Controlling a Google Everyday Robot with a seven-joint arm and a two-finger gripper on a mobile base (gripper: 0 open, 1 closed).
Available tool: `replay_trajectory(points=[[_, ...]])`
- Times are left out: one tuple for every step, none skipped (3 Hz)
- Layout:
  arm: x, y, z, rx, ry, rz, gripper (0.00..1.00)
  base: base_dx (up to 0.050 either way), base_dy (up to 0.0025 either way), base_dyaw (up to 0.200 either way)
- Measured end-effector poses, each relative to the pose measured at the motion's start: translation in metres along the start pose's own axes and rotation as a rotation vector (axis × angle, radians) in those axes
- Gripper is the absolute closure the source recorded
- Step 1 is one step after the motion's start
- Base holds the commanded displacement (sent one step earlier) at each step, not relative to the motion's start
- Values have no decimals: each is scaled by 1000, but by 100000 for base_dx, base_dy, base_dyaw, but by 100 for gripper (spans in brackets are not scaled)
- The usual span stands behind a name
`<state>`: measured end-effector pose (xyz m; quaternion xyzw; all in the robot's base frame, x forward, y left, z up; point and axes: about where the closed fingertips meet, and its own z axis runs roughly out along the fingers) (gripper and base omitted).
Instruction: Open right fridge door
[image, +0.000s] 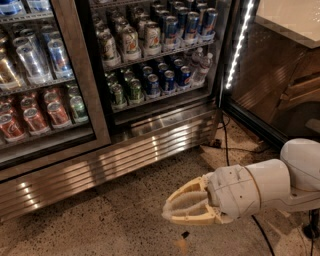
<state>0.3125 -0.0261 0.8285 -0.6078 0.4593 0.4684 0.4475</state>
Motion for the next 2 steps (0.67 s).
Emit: replay_trajectory(points=[[0, 0, 0, 0, 0, 0, 100, 0, 0, 0], [0, 0, 0, 0, 0, 0, 82, 0, 0, 0]])
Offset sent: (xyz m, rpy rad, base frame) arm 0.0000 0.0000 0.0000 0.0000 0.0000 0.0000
